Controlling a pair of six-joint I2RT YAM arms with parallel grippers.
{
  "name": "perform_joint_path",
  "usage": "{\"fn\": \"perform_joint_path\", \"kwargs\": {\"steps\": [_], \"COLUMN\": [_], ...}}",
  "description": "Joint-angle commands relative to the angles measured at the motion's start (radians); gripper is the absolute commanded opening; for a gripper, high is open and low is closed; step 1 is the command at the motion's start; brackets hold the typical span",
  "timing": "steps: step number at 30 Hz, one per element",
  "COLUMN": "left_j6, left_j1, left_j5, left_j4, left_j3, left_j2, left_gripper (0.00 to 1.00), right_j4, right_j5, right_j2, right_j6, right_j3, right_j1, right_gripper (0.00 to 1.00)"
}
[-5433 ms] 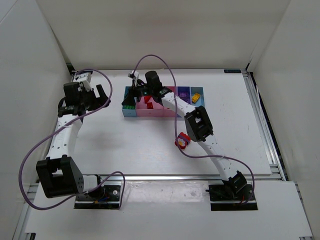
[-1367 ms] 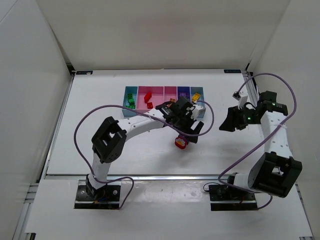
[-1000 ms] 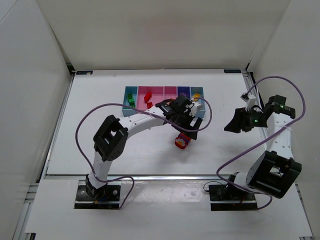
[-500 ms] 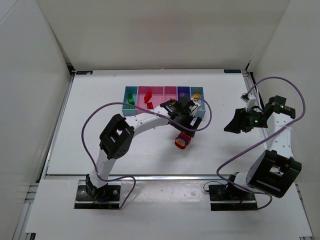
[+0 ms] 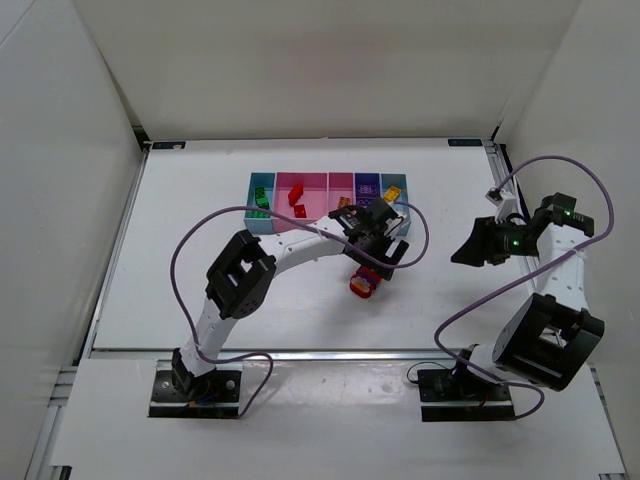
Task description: Sort the legos into containers by color
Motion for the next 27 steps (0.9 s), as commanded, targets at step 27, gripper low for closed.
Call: {"fn": "perform_joint_path", "kwargs": {"steps": [27], "left_j6": [-0.029], "left_j1": [-0.009], "left_j5": [-0.068], "left_j4": [-0.017], "left_j3": [0.055], "left_j2": [0.07], "left_gripper": [0.9], "right_j4": [-0.053], "right_j5": [-0.058], "right_j2": [0.035], "right_j6": [-0.081], "right_j3": [0.02], "right_j1": [-0.075], "right_gripper": [0.61]}}
